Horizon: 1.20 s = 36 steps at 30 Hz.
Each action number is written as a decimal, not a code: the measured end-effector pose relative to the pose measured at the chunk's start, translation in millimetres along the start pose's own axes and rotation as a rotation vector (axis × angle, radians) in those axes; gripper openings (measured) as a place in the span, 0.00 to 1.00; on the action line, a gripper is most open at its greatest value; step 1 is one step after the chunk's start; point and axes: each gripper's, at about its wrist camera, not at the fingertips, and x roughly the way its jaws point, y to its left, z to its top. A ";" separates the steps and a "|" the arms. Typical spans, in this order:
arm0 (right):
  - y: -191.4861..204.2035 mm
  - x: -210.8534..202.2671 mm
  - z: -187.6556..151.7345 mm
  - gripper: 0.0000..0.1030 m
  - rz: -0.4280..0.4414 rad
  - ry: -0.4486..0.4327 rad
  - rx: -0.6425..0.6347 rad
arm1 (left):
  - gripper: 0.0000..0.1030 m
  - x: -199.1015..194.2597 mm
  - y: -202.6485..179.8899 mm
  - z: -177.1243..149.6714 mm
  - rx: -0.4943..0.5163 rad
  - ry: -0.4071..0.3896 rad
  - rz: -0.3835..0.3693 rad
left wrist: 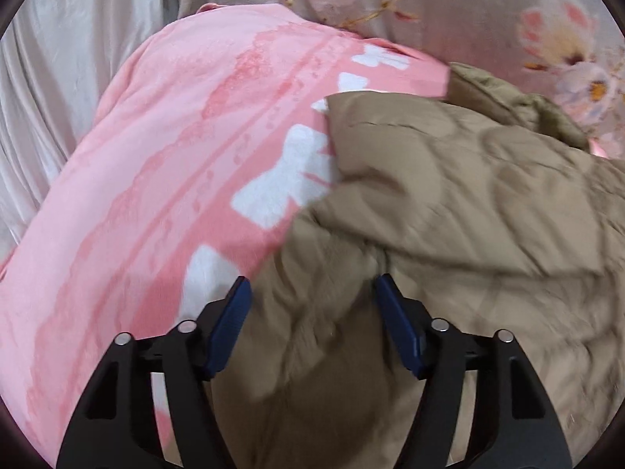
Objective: Fold large clothes
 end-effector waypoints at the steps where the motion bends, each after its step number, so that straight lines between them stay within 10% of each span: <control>1: -3.3 0.2 -2.7 0.02 0.000 0.005 -0.001 | 0.61 5.7 0.3 5.8 0.001 0.001 0.016; 8: -17.9 25.2 -30.6 0.02 -0.039 0.067 0.007 | 0.32 19.1 -8.1 15.7 0.011 -0.012 0.008; 19: -39.8 51.5 -66.6 0.02 0.003 0.143 0.108 | 0.26 11.0 -11.4 27.2 0.007 -0.086 -0.007; 23: -37.3 37.6 -64.7 0.02 0.015 0.110 0.107 | 0.02 2.1 10.0 21.8 -0.062 -0.088 -0.095; 36: -25.8 74.8 -103.9 0.03 -0.083 0.204 -0.010 | 0.04 -20.8 17.6 -12.9 -0.008 -0.137 -0.130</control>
